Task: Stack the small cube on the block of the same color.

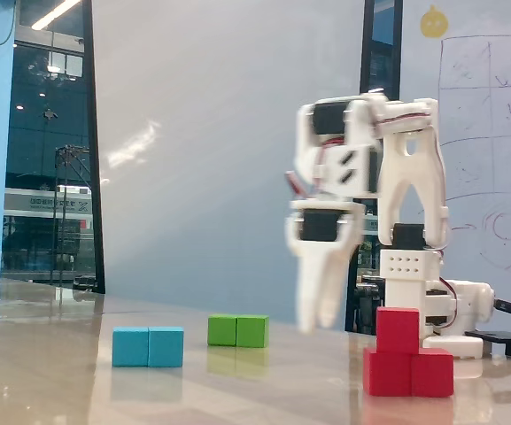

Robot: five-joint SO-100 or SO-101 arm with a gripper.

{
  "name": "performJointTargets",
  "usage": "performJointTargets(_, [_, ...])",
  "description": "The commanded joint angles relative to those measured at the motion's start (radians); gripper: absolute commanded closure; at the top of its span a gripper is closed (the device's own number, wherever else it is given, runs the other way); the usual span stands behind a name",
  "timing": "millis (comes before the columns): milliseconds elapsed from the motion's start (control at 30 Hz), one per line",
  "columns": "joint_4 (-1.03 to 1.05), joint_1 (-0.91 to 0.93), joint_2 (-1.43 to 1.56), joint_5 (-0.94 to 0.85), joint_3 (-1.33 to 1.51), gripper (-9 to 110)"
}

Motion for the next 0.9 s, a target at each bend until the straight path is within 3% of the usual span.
performJointTargets(0, [-0.015, 0.167, 0.029, -0.014, -0.095, 74])
performJointTargets(267, [-0.014, 0.36, 0.031, -0.017, -0.094, 74])
performJointTargets(867, [0.0, 0.339, 0.158, -0.006, 0.112, 74])
